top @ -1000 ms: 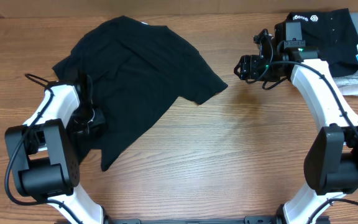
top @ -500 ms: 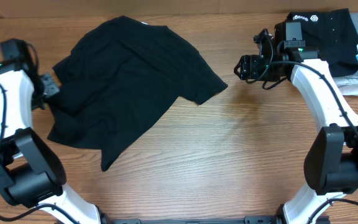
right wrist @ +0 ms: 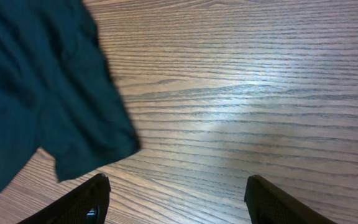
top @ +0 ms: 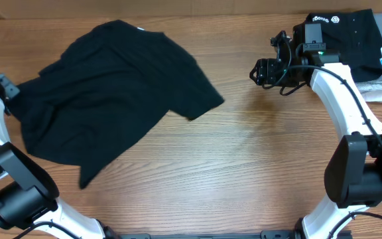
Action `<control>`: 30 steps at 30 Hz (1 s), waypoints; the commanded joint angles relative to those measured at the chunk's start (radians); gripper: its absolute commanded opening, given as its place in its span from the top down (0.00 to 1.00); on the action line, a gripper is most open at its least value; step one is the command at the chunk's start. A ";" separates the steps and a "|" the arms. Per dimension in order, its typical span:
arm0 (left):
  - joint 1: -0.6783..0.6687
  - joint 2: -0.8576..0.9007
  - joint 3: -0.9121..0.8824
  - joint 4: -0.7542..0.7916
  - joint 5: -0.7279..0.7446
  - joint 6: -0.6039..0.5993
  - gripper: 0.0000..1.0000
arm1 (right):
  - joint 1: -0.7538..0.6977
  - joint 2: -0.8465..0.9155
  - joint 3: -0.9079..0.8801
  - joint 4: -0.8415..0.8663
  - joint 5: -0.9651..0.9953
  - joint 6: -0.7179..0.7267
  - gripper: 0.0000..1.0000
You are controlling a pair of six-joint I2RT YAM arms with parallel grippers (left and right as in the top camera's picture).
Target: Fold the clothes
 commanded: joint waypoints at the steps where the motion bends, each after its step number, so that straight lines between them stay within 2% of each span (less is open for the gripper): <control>1: -0.006 0.006 0.066 0.057 -0.020 0.038 0.44 | -0.006 -0.007 0.024 0.007 0.006 -0.006 0.26; 2: -0.010 0.006 0.080 0.052 -0.021 0.038 0.17 | -0.006 -0.007 0.024 0.006 0.006 -0.006 0.26; 3: -0.014 0.006 0.091 0.042 -0.019 0.038 0.02 | -0.006 -0.007 0.024 0.006 0.006 -0.006 0.26; 4: -0.021 0.006 0.112 0.011 -0.013 0.037 0.00 | -0.006 -0.007 0.024 0.006 0.006 -0.006 0.26; 9: -0.051 0.000 0.232 -0.220 0.118 0.008 0.00 | -0.006 -0.007 0.024 0.006 0.006 -0.006 0.25; 14: -0.106 -0.010 0.306 -0.550 0.445 0.008 0.00 | -0.006 -0.007 0.024 -0.006 0.006 -0.006 0.18; 15: -0.145 -0.010 0.303 -0.633 0.455 0.031 0.02 | -0.006 -0.007 0.024 -0.016 0.006 -0.006 0.18; 17: -0.190 -0.010 0.298 -0.697 0.449 0.053 0.06 | -0.006 -0.007 0.024 -0.021 0.006 -0.007 0.18; 22: -0.296 -0.015 0.298 -0.822 0.414 0.051 0.11 | -0.007 -0.007 0.024 -0.026 0.007 -0.006 0.17; 24: -0.319 -0.021 0.297 -0.866 0.409 0.050 0.16 | -0.007 -0.007 0.024 -0.026 0.007 -0.007 0.17; 27: -0.347 -0.063 0.266 -0.900 0.394 0.047 0.18 | -0.007 -0.007 0.024 -0.027 0.007 -0.006 0.17; 30: -0.372 -0.200 0.127 -0.883 0.365 0.000 0.16 | -0.007 -0.007 0.024 -0.028 0.007 -0.007 0.17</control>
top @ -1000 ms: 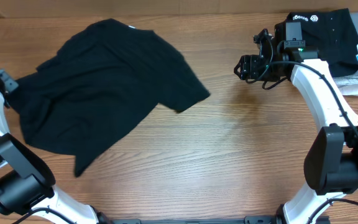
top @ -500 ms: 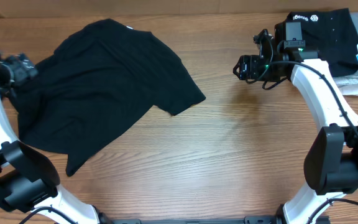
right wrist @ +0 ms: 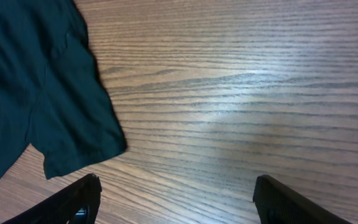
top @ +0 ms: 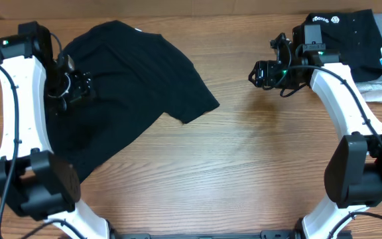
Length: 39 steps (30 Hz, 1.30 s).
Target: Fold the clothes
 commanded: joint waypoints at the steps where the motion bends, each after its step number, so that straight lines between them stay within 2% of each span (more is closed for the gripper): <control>1: -0.025 -0.205 -0.164 0.023 -0.037 -0.050 0.16 | -0.006 -0.007 0.024 0.002 0.007 -0.003 0.17; 2: -0.027 -0.255 -0.224 0.046 -0.036 -0.070 0.14 | -0.006 -0.007 0.024 0.003 0.007 -0.003 0.17; 3: -0.027 -0.371 -0.362 0.104 -0.035 -0.124 0.11 | -0.006 -0.007 0.024 0.006 0.007 -0.003 0.17; 8: -0.027 -0.626 -0.718 0.281 -0.037 -0.213 0.00 | -0.006 -0.007 0.024 0.021 0.007 -0.003 0.17; 12: -0.026 -0.682 -0.868 0.392 -0.103 -0.298 0.00 | -0.006 -0.007 0.024 0.024 0.006 -0.003 0.17; 16: -0.024 -0.667 -0.978 0.481 -0.190 -0.454 0.00 | -0.006 -0.007 0.024 0.018 0.006 -0.003 0.17; 21: -0.024 -0.650 -1.109 0.571 -0.194 -0.676 0.01 | -0.006 -0.007 0.024 0.008 0.007 -0.003 0.17; 26: -0.022 -0.650 -1.173 0.586 -0.299 -0.838 0.06 | -0.006 -0.007 0.024 0.009 0.007 -0.003 0.17; 32: -0.022 -0.650 -1.236 0.690 -0.371 -0.905 0.20 | -0.006 -0.007 0.024 0.009 0.007 -0.003 0.17; 39: -0.022 -0.650 -1.295 0.836 -0.427 -0.906 0.27 | -0.006 -0.007 0.024 0.009 0.007 -0.003 0.17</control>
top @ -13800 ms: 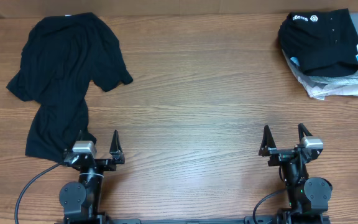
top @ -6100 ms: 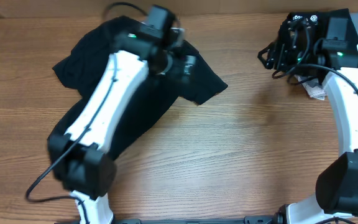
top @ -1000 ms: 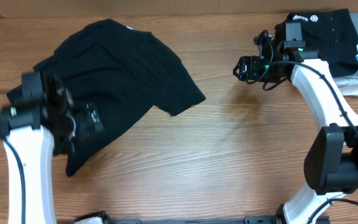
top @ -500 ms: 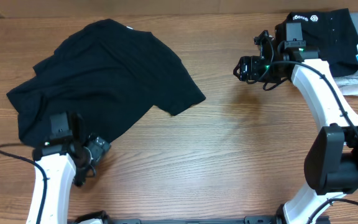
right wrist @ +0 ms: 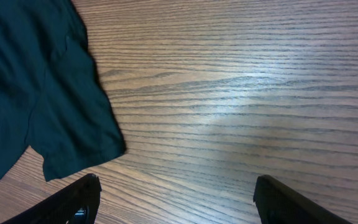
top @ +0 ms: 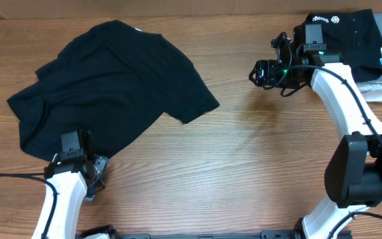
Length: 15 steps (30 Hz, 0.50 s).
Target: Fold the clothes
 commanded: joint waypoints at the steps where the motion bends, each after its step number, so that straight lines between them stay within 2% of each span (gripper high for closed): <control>1: 0.001 0.002 -0.021 0.042 -0.066 -0.033 0.27 | -0.002 -0.007 0.024 0.002 0.006 -0.003 0.17; 5: 0.001 0.005 -0.021 0.078 -0.104 -0.032 0.37 | -0.002 -0.007 0.024 0.003 0.006 -0.003 0.17; 6: 0.001 0.005 -0.021 0.097 -0.119 -0.032 0.49 | -0.002 -0.007 0.024 0.003 0.006 -0.003 0.17; 7: 0.001 0.005 -0.021 0.107 -0.119 -0.032 0.57 | -0.002 -0.007 0.024 0.003 0.006 -0.003 0.17; 13: 0.001 0.005 -0.021 0.118 -0.118 -0.027 0.82 | -0.002 -0.007 0.024 0.003 0.006 -0.003 0.16; 15: 0.001 0.005 -0.021 0.114 -0.118 -0.028 0.87 | -0.002 -0.007 0.024 0.003 0.006 -0.003 0.17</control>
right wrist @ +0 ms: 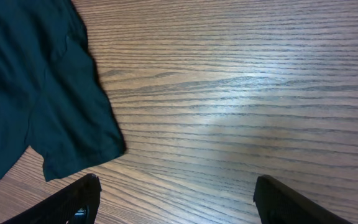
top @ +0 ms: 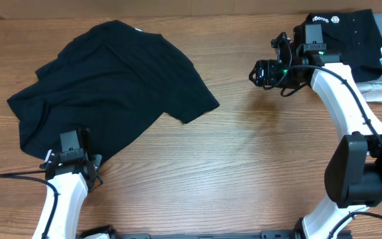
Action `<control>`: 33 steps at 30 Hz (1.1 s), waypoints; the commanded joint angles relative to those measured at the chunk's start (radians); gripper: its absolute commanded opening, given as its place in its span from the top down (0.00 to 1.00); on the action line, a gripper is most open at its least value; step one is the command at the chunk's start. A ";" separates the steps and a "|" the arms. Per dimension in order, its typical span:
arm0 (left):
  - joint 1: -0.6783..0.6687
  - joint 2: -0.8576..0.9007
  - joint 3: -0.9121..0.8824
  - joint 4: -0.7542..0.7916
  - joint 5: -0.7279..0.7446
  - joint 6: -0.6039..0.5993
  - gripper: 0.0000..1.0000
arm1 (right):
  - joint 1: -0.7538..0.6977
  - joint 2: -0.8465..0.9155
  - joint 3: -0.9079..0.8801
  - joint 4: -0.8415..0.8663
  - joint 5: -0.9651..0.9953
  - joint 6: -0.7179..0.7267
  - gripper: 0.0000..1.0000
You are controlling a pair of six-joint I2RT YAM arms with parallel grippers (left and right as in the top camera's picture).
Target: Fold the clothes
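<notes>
A black T-shirt (top: 111, 86) lies crumpled and spread over the left half of the wooden table; one sleeve (top: 197, 106) points toward the middle. The sleeve (right wrist: 67, 124) also shows at the left of the right wrist view. My left gripper (top: 71, 156) sits at the shirt's near-left hem, and whether it grips cloth is not visible. My right gripper (top: 254, 72) hovers over bare wood right of the sleeve. Its fingers (right wrist: 79, 199) stand wide apart, so the right gripper (right wrist: 177, 183) is open and holds nothing.
A stack of folded clothes (top: 350, 40), black on top of grey, rests at the back right corner behind the right arm. Bare table (top: 257, 166) stretches between the shirt and the right arm.
My left gripper has shifted slightly left and back along the shirt's near hem. The shirt and the right arm look unchanged.
First the shirt reached further toward the front left, with my left arm at the table's left edge. Then the left gripper was over the shirt's left part. Later it stood at the near hem, the shirt's front corner drawn in. The right gripper stayed open throughout.
</notes>
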 commanded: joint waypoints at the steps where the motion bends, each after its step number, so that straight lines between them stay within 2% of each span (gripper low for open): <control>1: 0.001 0.005 -0.006 -0.006 -0.029 -0.004 0.88 | -0.003 -0.007 0.024 0.003 0.006 -0.004 0.17; 3: 0.001 0.005 -0.005 -0.024 -0.026 -0.001 0.88 | -0.003 -0.007 0.024 0.002 0.006 -0.004 0.17; 4: 0.001 0.005 -0.005 -0.031 -0.007 0.069 0.90 | -0.003 -0.007 0.024 0.002 0.006 -0.004 0.17; 5: 0.001 0.005 -0.003 -0.030 0.038 0.174 0.85 | -0.003 -0.007 0.024 0.001 0.006 -0.003 0.17; 6: 0.002 0.005 0.002 -0.025 0.072 0.251 0.75 | -0.003 -0.007 0.024 0.001 0.006 -0.004 0.17; 8: 0.001 0.005 0.041 -0.032 0.225 0.537 0.42 | -0.003 -0.007 0.024 0.002 0.006 -0.003 0.17; 9: 0.001 0.005 0.076 -0.059 0.304 0.655 0.20 | -0.003 -0.007 0.024 0.003 0.006 -0.003 0.17; 10: 0.001 0.005 0.113 -0.097 0.348 0.719 0.09 | -0.003 -0.007 0.024 0.005 0.006 -0.003 0.17; 11: 0.001 0.005 0.159 -0.154 0.360 0.763 0.03 | -0.003 -0.007 0.024 0.006 0.006 -0.003 0.17; 13: 0.001 0.005 0.237 -0.254 0.316 0.813 0.02 | -0.003 -0.007 0.024 0.008 0.006 -0.003 0.16; 15: 0.001 0.005 0.290 -0.322 0.245 0.921 0.03 | -0.003 -0.007 0.024 0.006 0.006 -0.003 0.17; 16: 0.001 0.005 0.296 -0.333 0.221 0.950 0.08 | -0.003 -0.007 0.024 0.005 0.006 -0.003 0.17; 19: 0.002 0.013 0.279 -0.309 0.195 0.958 0.08 | -0.003 -0.007 0.024 0.005 0.006 -0.003 0.17; 22: 0.007 0.026 0.255 -0.274 0.121 0.966 0.14 | -0.003 -0.007 0.024 0.006 0.006 -0.004 0.17; 23: 0.009 0.037 0.239 -0.232 0.077 0.973 0.18 | -0.003 -0.007 0.024 0.006 0.006 -0.003 0.16; 25: 0.011 0.052 0.225 -0.174 0.047 0.974 0.19 | -0.003 -0.007 0.024 0.006 0.006 -0.003 0.16; 28: 0.012 0.097 0.218 -0.012 0.006 1.033 0.17 | -0.003 -0.007 0.024 0.006 0.006 -0.003 0.16; 30: 0.013 0.127 0.218 0.098 0.010 1.133 0.20 | -0.003 -0.007 0.024 0.008 0.006 -0.003 0.16; 33: 0.011 0.167 0.222 0.250 0.062 1.369 0.23 | -0.003 -0.007 0.024 0.014 0.006 -0.003 0.16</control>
